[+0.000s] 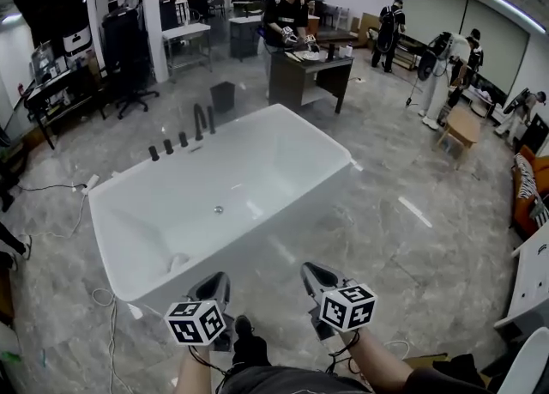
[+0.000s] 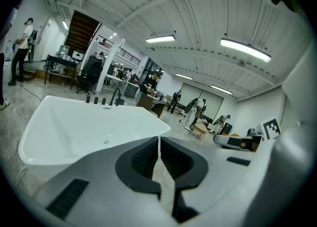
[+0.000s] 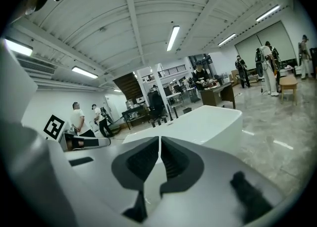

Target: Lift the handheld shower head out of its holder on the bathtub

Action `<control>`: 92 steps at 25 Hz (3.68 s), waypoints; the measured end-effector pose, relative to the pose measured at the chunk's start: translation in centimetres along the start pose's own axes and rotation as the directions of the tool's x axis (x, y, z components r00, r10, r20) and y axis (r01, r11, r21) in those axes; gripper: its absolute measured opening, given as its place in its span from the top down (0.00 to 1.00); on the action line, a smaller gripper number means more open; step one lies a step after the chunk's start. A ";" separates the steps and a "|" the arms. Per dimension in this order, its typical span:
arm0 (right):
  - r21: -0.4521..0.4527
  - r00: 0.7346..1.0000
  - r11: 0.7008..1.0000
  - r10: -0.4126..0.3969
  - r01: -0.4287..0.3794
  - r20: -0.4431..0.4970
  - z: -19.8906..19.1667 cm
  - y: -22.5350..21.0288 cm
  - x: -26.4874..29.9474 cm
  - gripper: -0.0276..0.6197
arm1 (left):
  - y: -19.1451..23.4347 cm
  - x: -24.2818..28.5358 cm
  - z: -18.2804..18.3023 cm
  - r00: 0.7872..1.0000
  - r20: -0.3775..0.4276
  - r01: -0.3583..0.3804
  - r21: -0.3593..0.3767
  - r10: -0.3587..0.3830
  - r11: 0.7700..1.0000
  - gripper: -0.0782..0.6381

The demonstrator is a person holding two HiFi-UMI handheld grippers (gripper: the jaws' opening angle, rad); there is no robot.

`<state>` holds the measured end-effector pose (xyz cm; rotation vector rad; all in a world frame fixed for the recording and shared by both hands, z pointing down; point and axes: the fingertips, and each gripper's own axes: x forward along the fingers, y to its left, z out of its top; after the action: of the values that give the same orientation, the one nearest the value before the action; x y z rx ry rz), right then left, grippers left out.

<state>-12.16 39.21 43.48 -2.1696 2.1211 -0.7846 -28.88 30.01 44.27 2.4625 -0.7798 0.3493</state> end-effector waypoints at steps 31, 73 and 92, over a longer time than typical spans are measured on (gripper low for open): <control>-0.041 0.989 0.994 -0.103 0.100 -0.106 8.3 -3.6 26.2 0.91 | 17.0 20.4 12.5 0.988 -0.097 0.111 -0.072 -0.118 0.991 0.85; -0.040 0.953 0.975 0.204 -0.218 -0.224 20.7 -24.9 52.1 0.91 | 21.8 42.2 23.1 0.954 0.019 -0.292 -0.144 0.298 0.945 0.85; -0.125 0.929 0.958 0.210 -0.258 -0.304 20.5 -23.5 59.0 0.91 | 26.1 42.5 24.9 0.935 0.076 -0.330 -0.175 0.346 0.928 0.85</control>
<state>14.60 -21.02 53.80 -1.9120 2.6126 -0.9885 -8.31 -21.36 50.77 2.2075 -1.2358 0.2688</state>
